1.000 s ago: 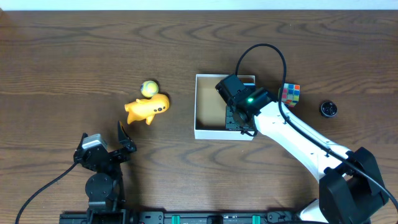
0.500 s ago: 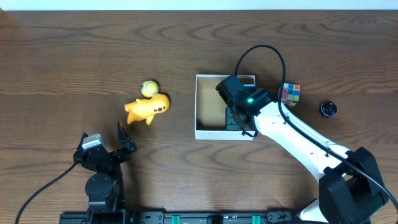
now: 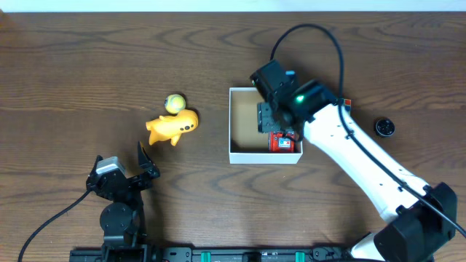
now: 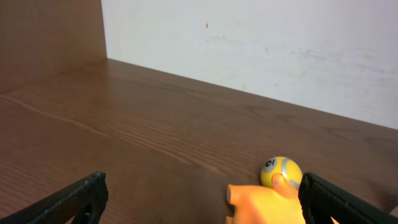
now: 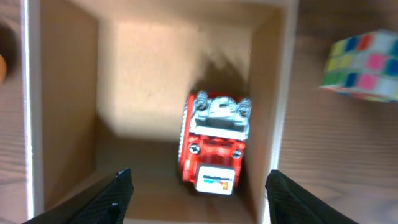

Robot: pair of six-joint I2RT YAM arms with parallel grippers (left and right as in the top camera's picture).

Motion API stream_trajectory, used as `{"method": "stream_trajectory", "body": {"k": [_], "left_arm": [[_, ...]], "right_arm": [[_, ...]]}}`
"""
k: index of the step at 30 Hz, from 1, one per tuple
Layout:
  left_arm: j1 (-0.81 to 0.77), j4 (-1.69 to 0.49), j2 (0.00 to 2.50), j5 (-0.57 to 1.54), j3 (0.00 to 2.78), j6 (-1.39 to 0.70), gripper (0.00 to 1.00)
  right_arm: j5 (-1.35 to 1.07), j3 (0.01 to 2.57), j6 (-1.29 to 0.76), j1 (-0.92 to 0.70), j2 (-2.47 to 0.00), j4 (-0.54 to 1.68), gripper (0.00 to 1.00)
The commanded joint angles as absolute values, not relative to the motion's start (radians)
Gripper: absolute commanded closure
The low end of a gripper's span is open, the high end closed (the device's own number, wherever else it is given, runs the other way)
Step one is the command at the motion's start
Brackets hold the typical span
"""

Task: Pack container
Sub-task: 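Move the right gripper to the Rubik's cube and grasp it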

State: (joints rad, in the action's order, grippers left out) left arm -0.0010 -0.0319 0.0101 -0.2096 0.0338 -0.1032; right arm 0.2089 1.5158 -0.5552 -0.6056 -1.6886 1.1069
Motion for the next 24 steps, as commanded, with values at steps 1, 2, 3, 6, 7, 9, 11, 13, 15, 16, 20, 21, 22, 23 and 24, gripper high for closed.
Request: {"method": "stream_trajectory", "body": {"k": [1, 2, 3, 6, 7, 9, 11, 13, 15, 16, 20, 21, 22, 23, 24], "left_arm": [[-0.003, -0.048, 0.004, -0.210, 0.004, -0.094, 0.02], [-0.003, -0.048, 0.004, -0.210, 0.004, -0.094, 0.02], [-0.003, -0.048, 0.004, -0.210, 0.004, -0.094, 0.02], [-0.003, -0.048, 0.004, -0.210, 0.004, -0.094, 0.02], [-0.003, -0.048, 0.004, -0.210, 0.004, -0.094, 0.02], [-0.003, -0.048, 0.004, -0.210, 0.004, -0.094, 0.02], [-0.003, -0.048, 0.004, -0.210, 0.004, -0.094, 0.02], [-0.003, -0.048, 0.004, -0.210, 0.004, -0.094, 0.02], [-0.003, -0.048, 0.004, -0.210, 0.004, -0.094, 0.02], [-0.003, -0.048, 0.004, -0.210, 0.004, -0.094, 0.02], [-0.003, -0.048, 0.004, -0.210, 0.004, -0.094, 0.02], [-0.003, -0.048, 0.004, -0.210, 0.004, -0.094, 0.02], [-0.003, -0.048, 0.004, -0.210, 0.004, -0.094, 0.02], [-0.003, -0.048, 0.004, -0.210, 0.004, -0.094, 0.02], [-0.003, -0.048, 0.004, -0.210, 0.004, -0.094, 0.02]], "right_arm": [[0.298, 1.600, -0.533, -0.551, -1.687, 1.157, 0.25], [0.311, 1.610, -0.533, -0.535, -1.687, 1.168, 0.24], [0.323, 1.617, -0.530, -0.515, -1.687, 1.176, 0.22], [0.326, 1.618, -0.495, -0.442, -1.687, 1.177, 0.19], [0.326, 1.617, -0.495, -0.419, -1.687, 1.180, 0.19], [0.325, 1.617, -0.482, -0.361, -1.687, 1.187, 0.18], [0.325, 1.617, -0.465, -0.305, -1.687, 1.200, 0.18], [0.319, 1.611, -0.462, -0.255, -1.687, 1.210, 0.18], [0.298, 1.602, -0.462, -0.221, -1.687, 1.208, 0.18], [0.293, 1.589, -0.464, -0.201, -1.687, 1.200, 0.19], [0.280, 1.512, -0.466, -0.167, -1.687, 1.127, 0.18], [0.280, 1.483, -0.466, -0.162, -1.687, 1.102, 0.18], [0.280, 1.455, -0.466, -0.158, -1.687, 1.078, 0.18], [0.280, 1.432, -0.466, -0.155, -1.687, 1.056, 0.19], [0.280, 1.406, -0.466, -0.152, -1.687, 1.026, 0.18]]}}
